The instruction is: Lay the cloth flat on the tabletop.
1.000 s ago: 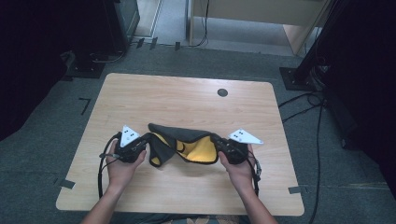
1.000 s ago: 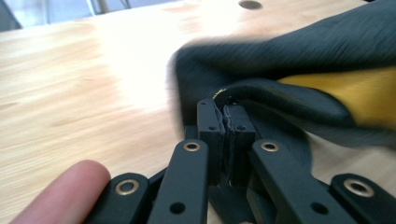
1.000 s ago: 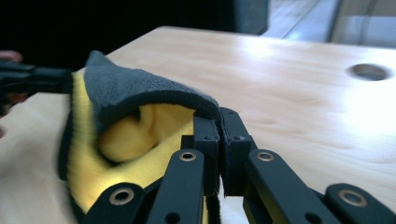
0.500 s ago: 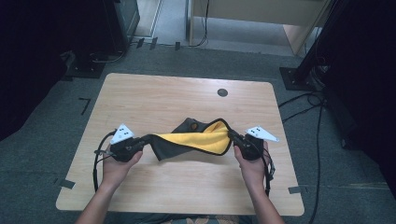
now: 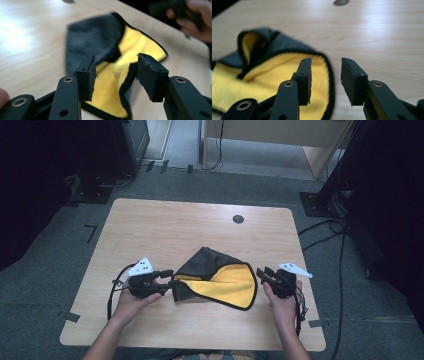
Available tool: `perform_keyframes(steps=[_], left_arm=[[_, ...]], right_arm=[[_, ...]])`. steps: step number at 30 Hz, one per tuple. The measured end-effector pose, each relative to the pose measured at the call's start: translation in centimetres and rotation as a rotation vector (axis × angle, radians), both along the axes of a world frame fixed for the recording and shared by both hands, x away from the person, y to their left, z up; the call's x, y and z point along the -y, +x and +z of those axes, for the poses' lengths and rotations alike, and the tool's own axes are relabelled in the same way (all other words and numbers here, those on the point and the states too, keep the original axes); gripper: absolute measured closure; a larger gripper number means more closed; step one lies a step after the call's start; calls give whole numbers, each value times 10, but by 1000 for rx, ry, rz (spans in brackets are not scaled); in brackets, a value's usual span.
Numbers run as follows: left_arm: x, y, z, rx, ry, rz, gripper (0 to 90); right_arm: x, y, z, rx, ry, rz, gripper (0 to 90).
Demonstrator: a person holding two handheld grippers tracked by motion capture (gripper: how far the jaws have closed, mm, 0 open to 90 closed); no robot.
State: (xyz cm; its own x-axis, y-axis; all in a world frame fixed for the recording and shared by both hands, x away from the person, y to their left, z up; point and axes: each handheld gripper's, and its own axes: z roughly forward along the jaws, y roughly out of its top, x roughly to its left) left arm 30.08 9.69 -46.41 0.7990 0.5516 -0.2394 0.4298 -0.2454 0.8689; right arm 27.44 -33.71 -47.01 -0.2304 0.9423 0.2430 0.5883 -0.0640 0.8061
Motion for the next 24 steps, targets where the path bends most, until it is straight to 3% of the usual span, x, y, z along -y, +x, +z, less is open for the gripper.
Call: perform_keyframes(steps=[2,5,7,10,13,15,17,20,24], left_arm=[[-2,3,-3,-2,-3,85,504],[1,9,-12,-40,57,241,518],[6,13,-20,-60,115,285,526],[17,15,-30,-41,211,268,525],[30,16,-37,-29,274,266,523],[36,18,-40,-41,289,272,530],[42,19,-44,-50,331,285,572],[47,20,-46,-36,380,304,683],[37,20,-45,-45,380,313,832]], right_arm=[[-10,-6,-5,-13,-45,37,587],[-22,-15,-11,-63,-51,55,552],[-28,-21,-16,-100,-54,65,519],[-34,-31,-26,-148,-103,65,481],[-36,-41,-38,-194,-130,52,481],[-38,-43,-41,-176,-154,57,497],[-42,-43,-42,-164,-161,76,523],[-49,-45,-44,-118,-253,123,680],[-43,-40,-42,-132,-239,164,841]])
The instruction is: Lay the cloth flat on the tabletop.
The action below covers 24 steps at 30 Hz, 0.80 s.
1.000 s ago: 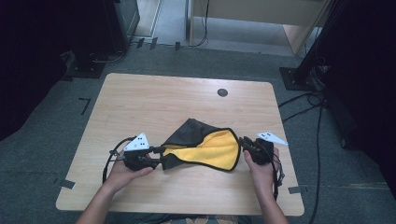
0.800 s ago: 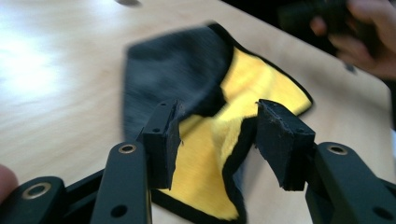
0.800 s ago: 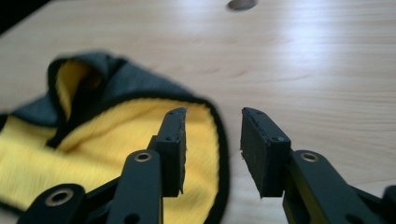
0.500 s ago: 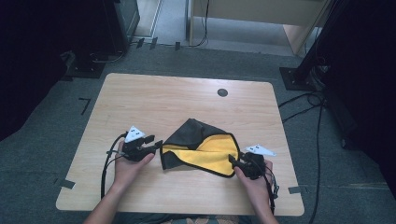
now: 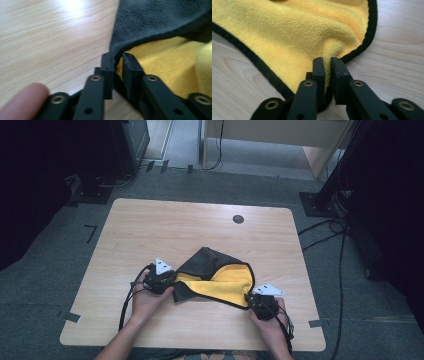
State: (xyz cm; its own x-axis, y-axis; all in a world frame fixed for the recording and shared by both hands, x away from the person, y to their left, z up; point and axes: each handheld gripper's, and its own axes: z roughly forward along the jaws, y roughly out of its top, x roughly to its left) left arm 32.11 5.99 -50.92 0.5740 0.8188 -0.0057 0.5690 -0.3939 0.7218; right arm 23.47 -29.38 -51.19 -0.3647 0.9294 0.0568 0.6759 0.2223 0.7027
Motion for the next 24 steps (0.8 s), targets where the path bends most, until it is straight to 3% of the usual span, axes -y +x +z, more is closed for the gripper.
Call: perform_keyframes(steps=[5,9,12,14,16,17,18,21,24], left_arm=[[-15,-2,2,-9,-24,-44,878],[-21,-2,3,-15,-39,-35,880],[-22,-3,3,-35,-55,-39,880],[-20,-4,3,-40,-37,-24,861],[-20,-6,3,1,0,19,768],[-22,-7,5,13,-25,21,727],[-24,-8,8,20,-58,15,701],[-18,-12,17,65,-116,-3,667],[-2,-14,19,72,-105,-54,619]], right_arm=[[18,12,1,8,-41,-37,861],[41,25,0,2,16,-109,861],[51,34,-1,13,23,-131,854],[50,38,-1,34,-3,-156,816],[46,36,2,76,-53,-193,720],[44,33,4,112,-77,-201,686],[43,30,9,146,-79,-199,657],[39,20,20,211,-17,-165,624],[28,18,20,193,40,-97,584]])
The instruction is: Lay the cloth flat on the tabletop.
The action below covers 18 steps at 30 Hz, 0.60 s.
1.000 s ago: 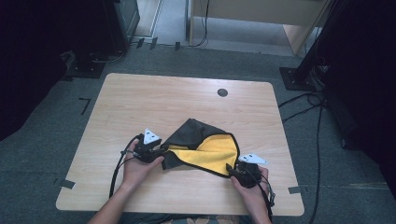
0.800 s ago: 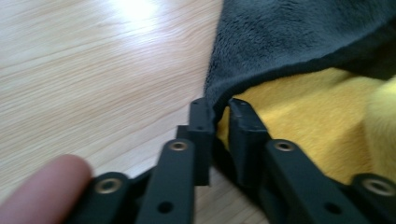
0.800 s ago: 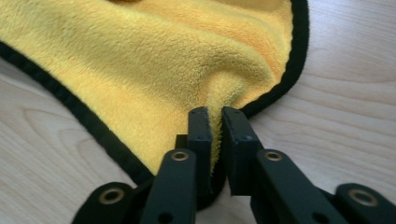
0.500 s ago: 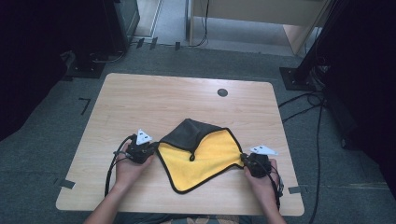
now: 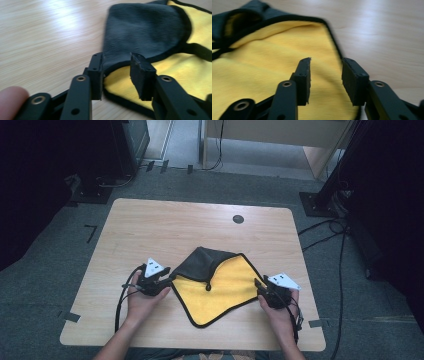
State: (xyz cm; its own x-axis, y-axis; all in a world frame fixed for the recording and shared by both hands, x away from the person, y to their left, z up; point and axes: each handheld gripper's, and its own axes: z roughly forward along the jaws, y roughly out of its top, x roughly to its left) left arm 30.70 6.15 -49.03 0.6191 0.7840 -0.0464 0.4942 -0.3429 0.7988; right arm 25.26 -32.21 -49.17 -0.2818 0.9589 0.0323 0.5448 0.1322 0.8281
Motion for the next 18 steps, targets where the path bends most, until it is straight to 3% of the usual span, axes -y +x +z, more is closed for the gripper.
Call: perform_keyframes(steps=[2,4,7,10,14,18], left_arm=[[14,0,-5,12,46,-20,596],[22,4,-10,22,91,-20,586],[30,7,-18,47,181,20,604],[32,11,-22,19,208,12,678],[31,9,-22,33,245,9,840],[21,10,-20,21,247,33,861]], right_arm=[[-11,2,-5,-40,22,73,541],[-22,2,-10,-57,-15,107,545],[-34,3,-14,-85,13,142,556],[-48,1,-16,-91,-13,181,569],[-58,0,-21,-116,-57,196,576],[-49,4,-25,-151,-11,188,603]])
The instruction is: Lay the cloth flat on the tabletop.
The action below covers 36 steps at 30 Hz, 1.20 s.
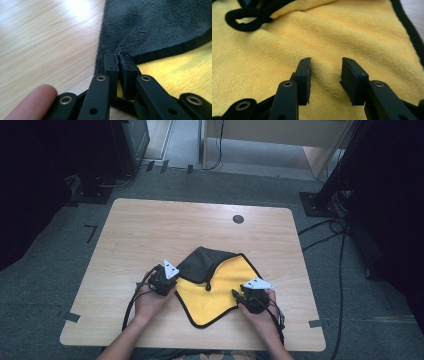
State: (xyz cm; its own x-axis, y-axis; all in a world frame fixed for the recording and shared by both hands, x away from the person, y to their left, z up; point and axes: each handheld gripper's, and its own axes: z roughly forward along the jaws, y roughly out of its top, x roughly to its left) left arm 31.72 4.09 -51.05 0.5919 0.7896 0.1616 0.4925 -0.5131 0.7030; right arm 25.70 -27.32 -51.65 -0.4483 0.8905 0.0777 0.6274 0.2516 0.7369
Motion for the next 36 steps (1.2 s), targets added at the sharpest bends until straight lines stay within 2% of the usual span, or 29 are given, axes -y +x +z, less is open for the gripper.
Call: perform_keyframes(steps=[2,5,10,11,12,13,14,16,18,21,23,26,27,29,30,31,32,33,36], left_arm=[[-9,1,1,-10,-8,21,864],[-24,3,4,-41,-60,57,866],[-41,3,6,-72,-108,98,863],[-41,2,7,-69,-116,101,854],[-39,-1,8,-48,-114,99,840],[-36,-5,12,-17,-125,78,818],[-33,-8,15,0,-140,60,771],[-21,-15,21,40,-179,11,732],[-5,-21,23,45,-208,-61,684],[20,-22,17,14,-179,-123,616],[32,-22,11,8,-159,-141,584],[41,-22,5,10,-123,-138,552],[43,-23,4,18,-122,-139,541],[45,-26,5,37,-99,-133,517],[44,-26,6,56,-64,-109,535],[42,-25,7,65,-45,-71,593],[36,-22,7,60,-49,-41,638],[30,-19,7,50,-67,-9,682],[5,-10,6,22,-81,66,802]], right_arm=[[6,1,0,5,-16,-23,619],[13,3,0,14,-37,-39,622],[24,10,0,20,-51,-89,607],[24,10,0,20,-54,-109,600],[24,9,1,24,-57,-121,598],[22,6,3,32,-53,-128,587],[18,1,8,52,-29,-105,565],[8,-7,15,77,14,-54,548],[-6,-14,21,100,39,-7,543],[-37,-15,26,86,97,83,527],[-56,-8,25,74,103,122,515],[-75,0,20,72,75,142,509],[-80,5,17,57,41,128,509],[-83,10,10,25,16,98,573],[-82,12,8,13,1,92,668],[-79,12,7,10,-1,89,731],[-76,12,7,15,1,90,813],[-72,12,9,18,3,82,844],[-59,13,15,33,16,54,854]])
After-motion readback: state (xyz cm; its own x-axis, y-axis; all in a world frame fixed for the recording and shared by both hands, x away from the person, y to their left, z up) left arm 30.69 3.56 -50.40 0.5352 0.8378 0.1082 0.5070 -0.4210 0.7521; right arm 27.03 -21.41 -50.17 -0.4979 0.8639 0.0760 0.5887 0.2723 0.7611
